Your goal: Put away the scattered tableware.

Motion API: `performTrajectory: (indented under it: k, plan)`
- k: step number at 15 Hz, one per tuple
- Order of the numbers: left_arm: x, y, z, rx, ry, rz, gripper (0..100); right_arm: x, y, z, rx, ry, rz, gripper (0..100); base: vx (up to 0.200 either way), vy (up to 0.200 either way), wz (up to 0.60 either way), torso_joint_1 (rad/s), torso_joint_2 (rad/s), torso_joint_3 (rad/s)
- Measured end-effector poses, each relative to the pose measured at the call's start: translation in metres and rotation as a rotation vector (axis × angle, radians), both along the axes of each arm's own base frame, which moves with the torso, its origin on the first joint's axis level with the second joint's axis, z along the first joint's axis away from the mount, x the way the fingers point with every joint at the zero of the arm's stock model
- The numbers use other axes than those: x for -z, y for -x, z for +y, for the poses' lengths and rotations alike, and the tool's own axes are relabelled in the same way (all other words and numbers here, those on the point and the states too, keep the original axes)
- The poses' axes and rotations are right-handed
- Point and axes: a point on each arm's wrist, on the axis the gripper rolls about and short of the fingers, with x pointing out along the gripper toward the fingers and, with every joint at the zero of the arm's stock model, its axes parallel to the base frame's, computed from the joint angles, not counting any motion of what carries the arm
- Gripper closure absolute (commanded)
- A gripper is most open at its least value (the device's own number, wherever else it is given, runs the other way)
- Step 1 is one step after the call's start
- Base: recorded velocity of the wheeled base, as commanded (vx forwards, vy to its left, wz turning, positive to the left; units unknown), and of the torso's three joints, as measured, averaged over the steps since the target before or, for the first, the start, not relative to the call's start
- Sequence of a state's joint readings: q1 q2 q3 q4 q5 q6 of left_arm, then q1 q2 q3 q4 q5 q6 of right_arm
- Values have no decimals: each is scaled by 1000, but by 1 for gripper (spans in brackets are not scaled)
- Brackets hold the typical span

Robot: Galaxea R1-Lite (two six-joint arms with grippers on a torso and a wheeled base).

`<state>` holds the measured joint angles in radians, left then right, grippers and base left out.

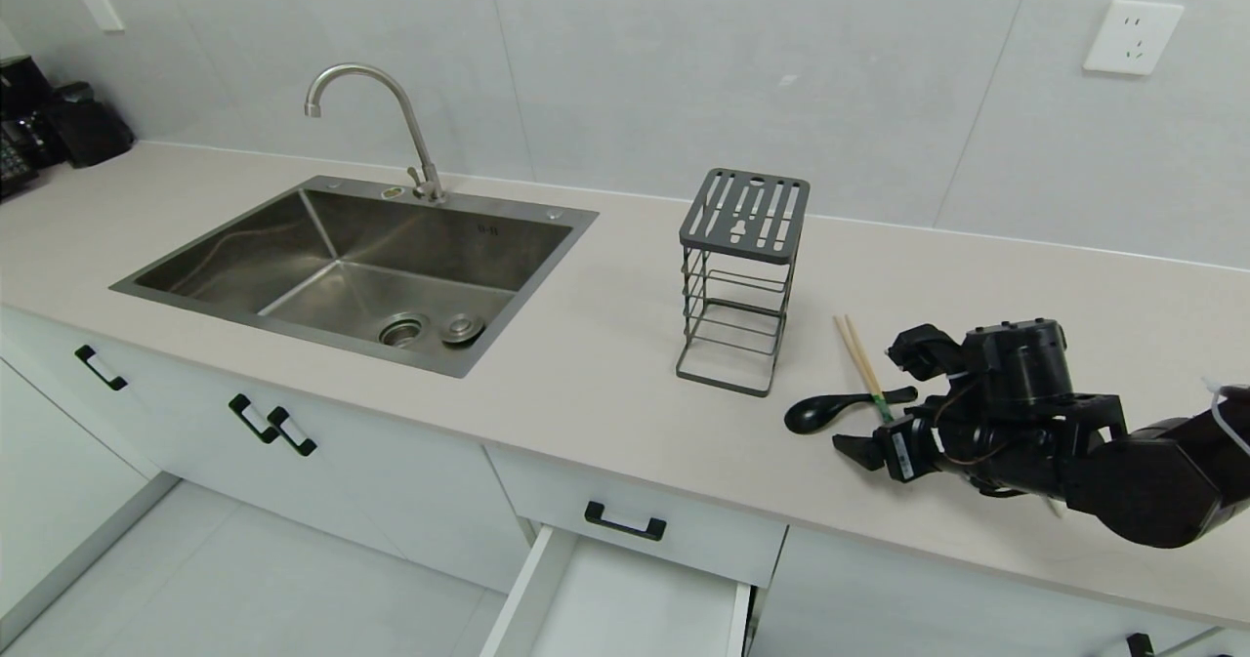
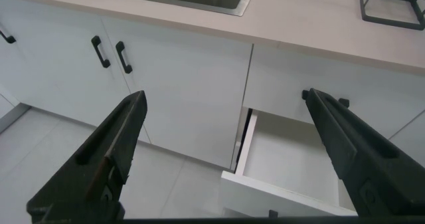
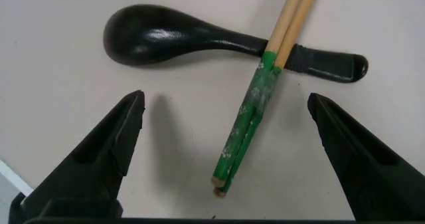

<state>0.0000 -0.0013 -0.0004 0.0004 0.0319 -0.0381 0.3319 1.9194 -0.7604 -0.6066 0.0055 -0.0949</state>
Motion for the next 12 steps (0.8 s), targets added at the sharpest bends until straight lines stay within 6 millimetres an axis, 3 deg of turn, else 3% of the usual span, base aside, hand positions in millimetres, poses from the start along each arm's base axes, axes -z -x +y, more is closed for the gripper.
performTrajectory:
  k: [3, 4, 12]
  plan:
    - [0, 0, 0, 0, 0, 0, 0, 2, -6, 0, 6, -2, -6, 0, 0, 0, 0, 0, 0, 0]
    - [0, 0, 0, 0, 0, 0, 0, 2, -9, -2, 12, -5, -11, 100, 0, 0, 0, 0, 0, 0]
    - [0, 0, 0, 0, 0, 0, 0, -1, -18, -21, 73, -11, -34, 100, 0, 0, 0, 0, 0, 0]
